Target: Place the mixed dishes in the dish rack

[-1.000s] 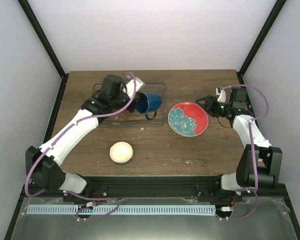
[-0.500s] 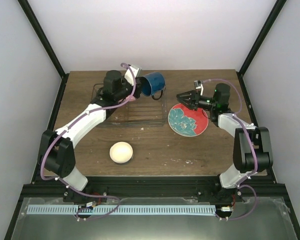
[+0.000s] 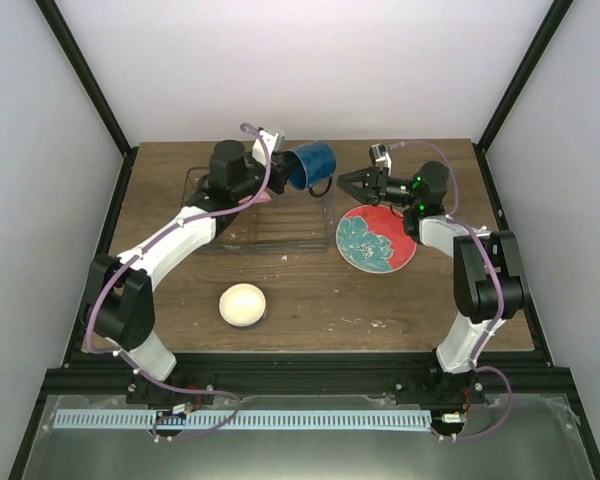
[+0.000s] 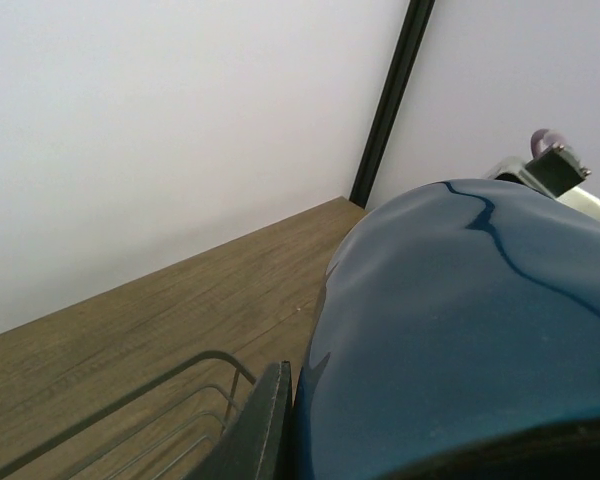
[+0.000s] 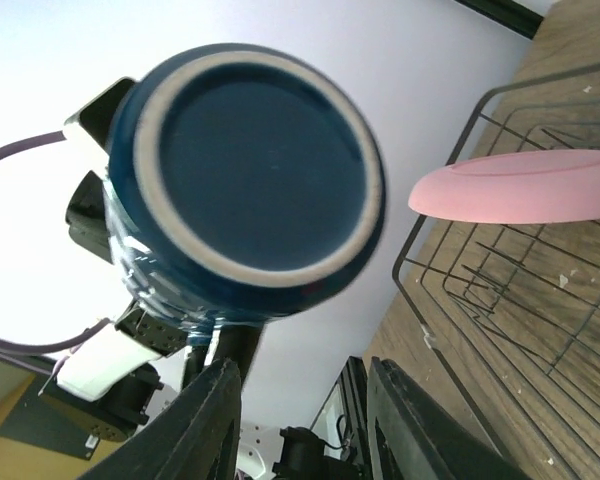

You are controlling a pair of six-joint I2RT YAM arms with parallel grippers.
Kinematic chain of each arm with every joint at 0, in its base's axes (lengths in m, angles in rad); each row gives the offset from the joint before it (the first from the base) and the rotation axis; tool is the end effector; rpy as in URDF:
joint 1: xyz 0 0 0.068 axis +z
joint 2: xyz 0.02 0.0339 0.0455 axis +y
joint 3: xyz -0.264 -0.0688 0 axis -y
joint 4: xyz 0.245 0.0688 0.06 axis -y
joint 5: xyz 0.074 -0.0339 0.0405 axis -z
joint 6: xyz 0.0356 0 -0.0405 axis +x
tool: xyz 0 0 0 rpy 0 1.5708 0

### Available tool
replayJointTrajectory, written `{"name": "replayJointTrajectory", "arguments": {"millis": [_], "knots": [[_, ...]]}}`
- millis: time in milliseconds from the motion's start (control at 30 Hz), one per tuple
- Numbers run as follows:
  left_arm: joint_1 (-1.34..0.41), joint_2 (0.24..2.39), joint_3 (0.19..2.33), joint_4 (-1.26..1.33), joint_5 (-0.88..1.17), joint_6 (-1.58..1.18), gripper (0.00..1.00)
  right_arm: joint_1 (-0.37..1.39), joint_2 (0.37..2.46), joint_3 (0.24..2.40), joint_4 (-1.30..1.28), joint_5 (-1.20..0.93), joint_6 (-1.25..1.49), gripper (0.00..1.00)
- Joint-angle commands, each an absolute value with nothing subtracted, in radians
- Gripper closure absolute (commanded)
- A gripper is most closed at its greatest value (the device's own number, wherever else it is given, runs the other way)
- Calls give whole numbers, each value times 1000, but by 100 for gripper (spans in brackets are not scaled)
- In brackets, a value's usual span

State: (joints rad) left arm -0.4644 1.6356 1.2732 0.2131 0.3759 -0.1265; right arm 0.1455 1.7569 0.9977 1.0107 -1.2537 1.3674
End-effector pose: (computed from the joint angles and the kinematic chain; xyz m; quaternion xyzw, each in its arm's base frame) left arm 0.3459 -0.1879 0.3303 0.2454 0.7134 -0.3221 0.5719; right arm 0.3615 0.0872 0.2690 -0.0950 0.6724 0.7007 0.2187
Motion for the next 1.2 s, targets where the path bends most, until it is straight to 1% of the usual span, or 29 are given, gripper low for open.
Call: {"name": "replayJointTrajectory", "arguments": {"millis": [0, 467, 833, 1000, 1167], "knots": [[-469, 1649, 1317, 305, 384, -123, 100, 153, 1779, 1040, 1156, -1306, 1461, 63], [-474, 1710, 1386, 317, 396, -134, 100, 173, 1841, 1095, 1120, -1308, 1481, 61], [-484, 1736, 1373, 341, 408, -153, 100, 200, 1942, 1184, 1260, -1303, 1591, 61], [-487, 1749, 1375, 342, 408, -159, 100, 203, 1959, 1196, 1286, -1307, 1615, 63], [-494, 1764, 1369, 382, 414, -172, 100, 204, 1959, 1201, 1293, -1315, 1617, 70]]}}
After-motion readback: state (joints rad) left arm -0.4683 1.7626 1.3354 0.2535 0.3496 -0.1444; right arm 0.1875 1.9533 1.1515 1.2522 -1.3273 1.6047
